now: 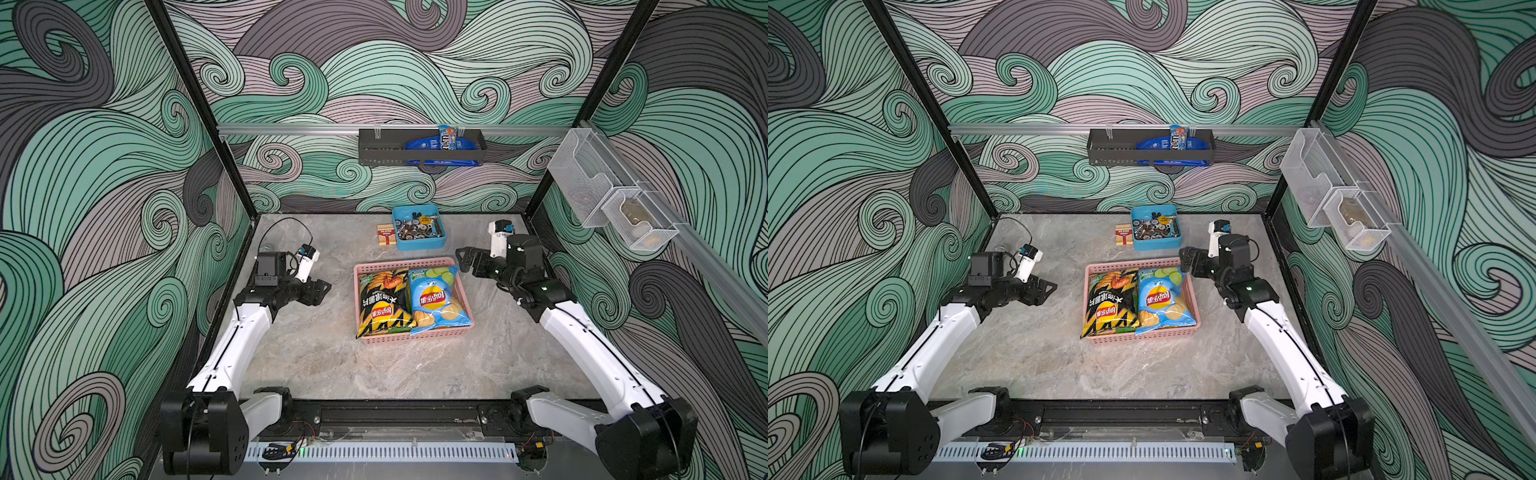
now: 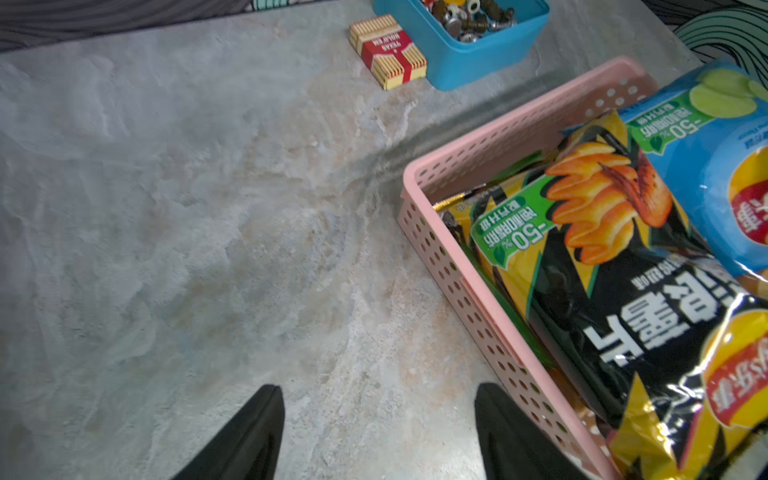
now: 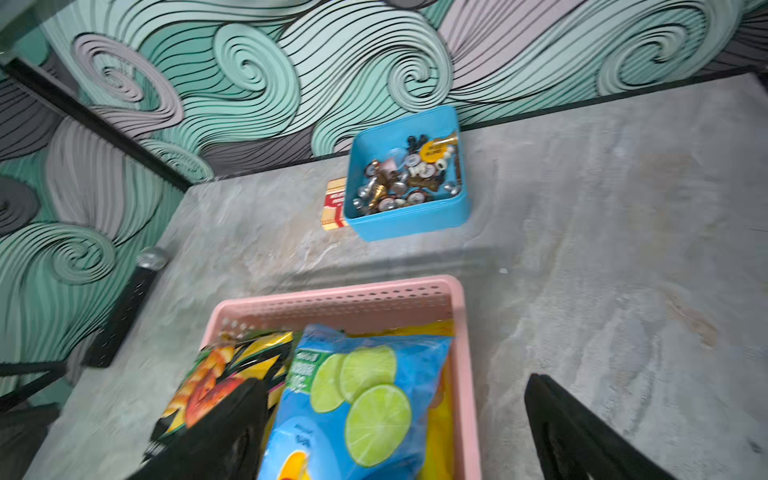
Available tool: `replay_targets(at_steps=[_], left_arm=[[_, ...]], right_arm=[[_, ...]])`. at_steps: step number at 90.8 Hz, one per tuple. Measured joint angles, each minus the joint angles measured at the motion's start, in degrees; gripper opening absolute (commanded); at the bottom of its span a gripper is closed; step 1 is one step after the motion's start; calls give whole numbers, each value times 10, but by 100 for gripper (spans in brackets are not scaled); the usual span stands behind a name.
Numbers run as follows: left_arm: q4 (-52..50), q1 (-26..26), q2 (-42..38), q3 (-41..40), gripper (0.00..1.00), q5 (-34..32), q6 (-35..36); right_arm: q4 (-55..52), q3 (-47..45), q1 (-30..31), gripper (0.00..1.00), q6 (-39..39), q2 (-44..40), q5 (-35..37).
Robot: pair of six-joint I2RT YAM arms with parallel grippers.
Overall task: Put the potato chips into the basket
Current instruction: Place the potato chip in the basket, then reset both arms
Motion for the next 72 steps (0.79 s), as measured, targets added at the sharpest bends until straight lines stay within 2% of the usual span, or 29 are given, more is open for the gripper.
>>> replay_targets(at_steps=[3, 8, 13, 25, 37, 72], left_arm=[[24, 0, -6, -13, 78, -10, -10], [69, 0, -15, -40, 93, -33, -29], [120, 0, -23, -73, 98, -60, -49], [251, 0, -38, -163, 99, -106, -79], [361, 0, -36, -232, 99, -125, -88], [615, 0, 59, -284, 99, -182, -97]], right_arm=[[5, -16, -5, 100, -4, -7, 11], [23, -51, -8, 100, -13, -23, 30], [40, -92, -8, 100, -19, -49, 45], [65, -165, -8, 100, -26, -136, 64], [95, -189, -8, 100, -29, -196, 84], [129, -191, -8, 100, -48, -210, 106]])
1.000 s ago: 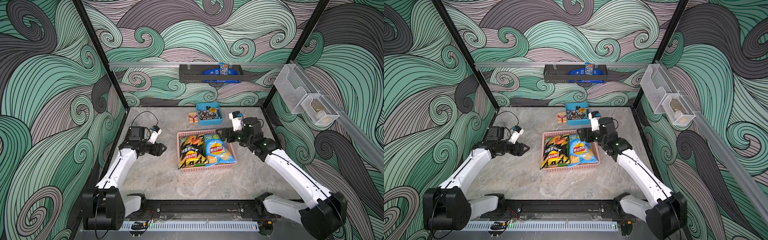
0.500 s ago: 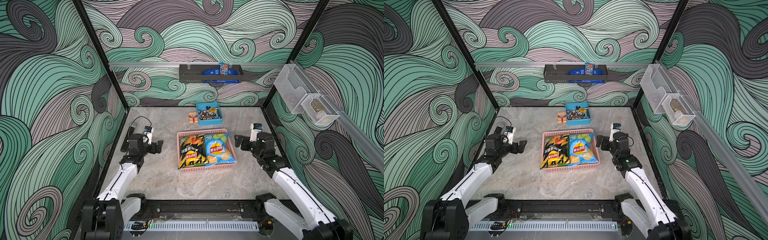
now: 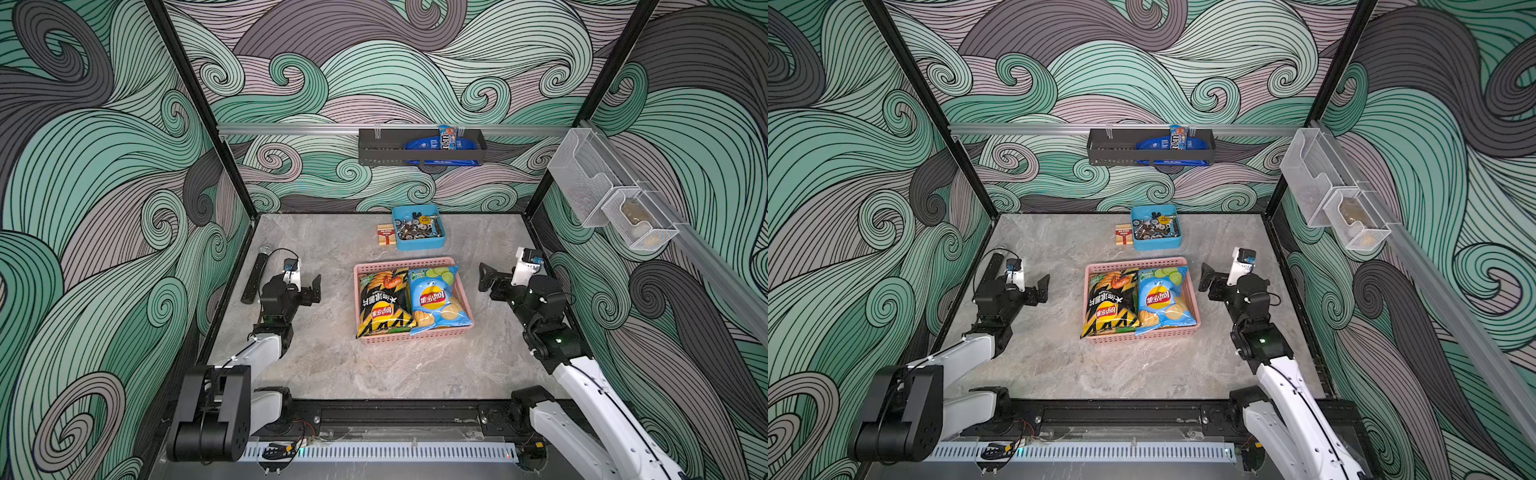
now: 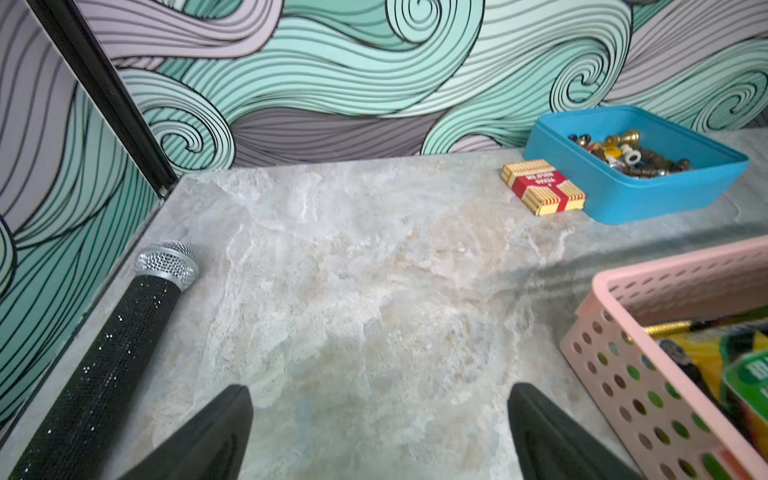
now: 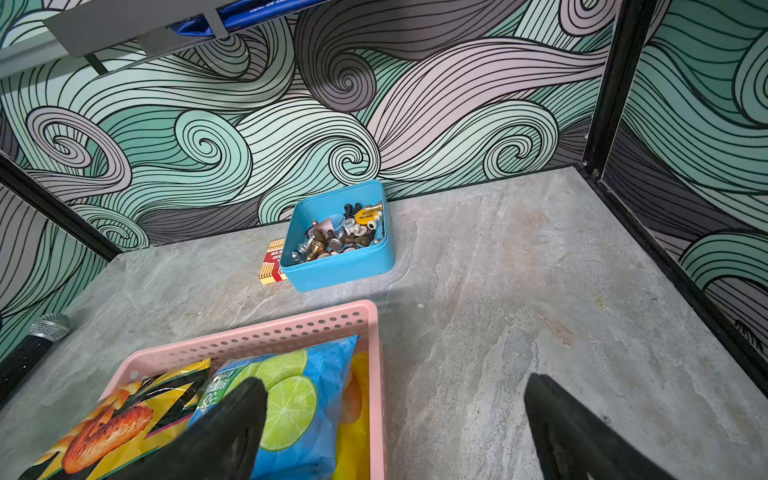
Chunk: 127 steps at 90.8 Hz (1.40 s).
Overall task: Put the potato chips into the basket
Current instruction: Reset both arms
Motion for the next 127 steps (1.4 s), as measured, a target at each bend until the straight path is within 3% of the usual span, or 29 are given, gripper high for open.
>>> replay_targets(at_steps=[18, 37, 49, 74, 98, 127], left_arm=[[170, 0, 94, -60, 99, -12, -24], [335, 0, 192, -77, 99, -20, -44], [310, 0, 186, -58, 99, -21, -50], [341, 0, 192, -49, 99, -21, -50], [355, 0, 195, -50, 99, -21, -50], [364, 0, 195, -50, 99, -21, -50]], right_arm=[[37, -6, 0, 100, -22, 1, 7], [177, -101, -2, 100, -63, -27, 23], [275, -155, -5, 100, -91, 12, 51], [445, -179, -73, 100, -121, 207, 63], [571, -183, -125, 100, -139, 376, -4], [664, -169, -140, 100, -160, 442, -86]])
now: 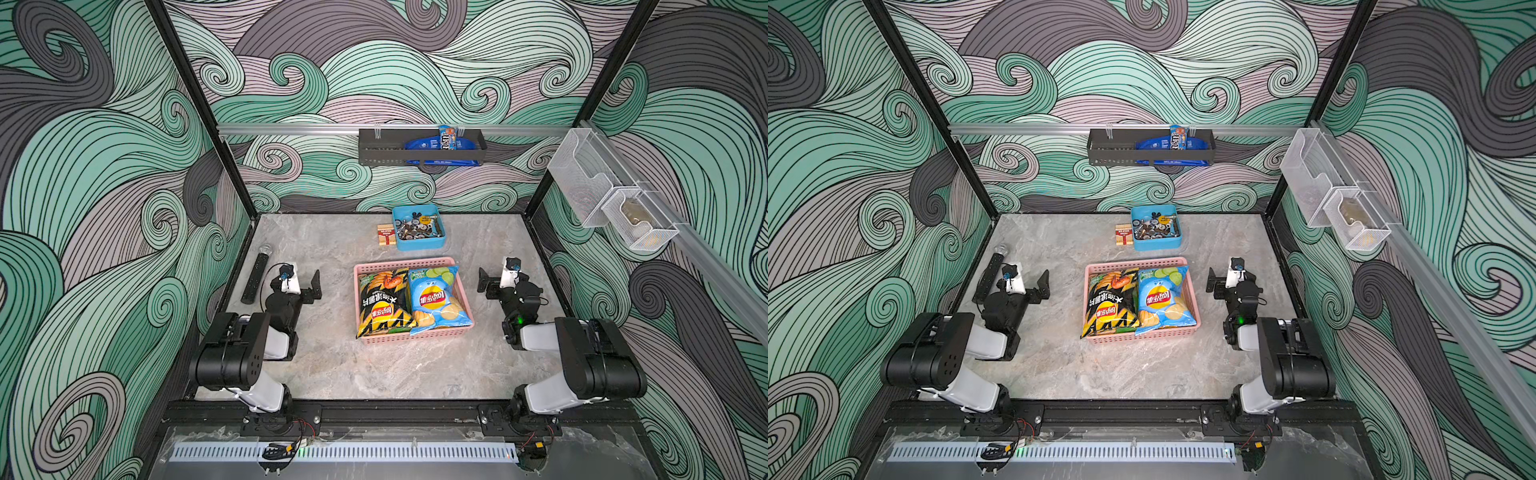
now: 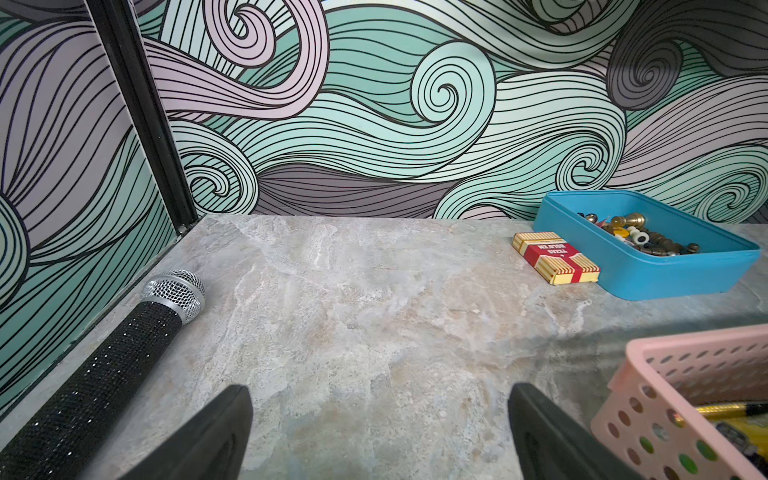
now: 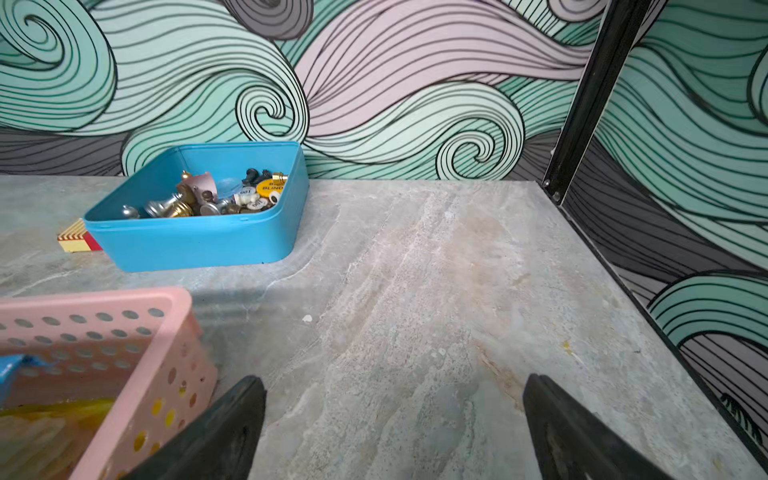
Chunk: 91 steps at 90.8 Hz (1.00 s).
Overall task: Put the potato chips into the basket
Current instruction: Reset both arms
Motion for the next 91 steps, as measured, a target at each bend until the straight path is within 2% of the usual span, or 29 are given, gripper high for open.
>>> replay_targets(at_steps=[10, 19, 91], left_arm=[[0, 0, 0, 0, 99, 0, 0], [0, 0, 0, 0, 99, 0, 0], [0, 0, 0, 0, 99, 0, 0]], right_arm=[[90, -45, -1, 100, -2, 10, 0], [116, -74, -1, 100, -1, 13, 2], [136, -59, -1, 100, -1, 17, 4]])
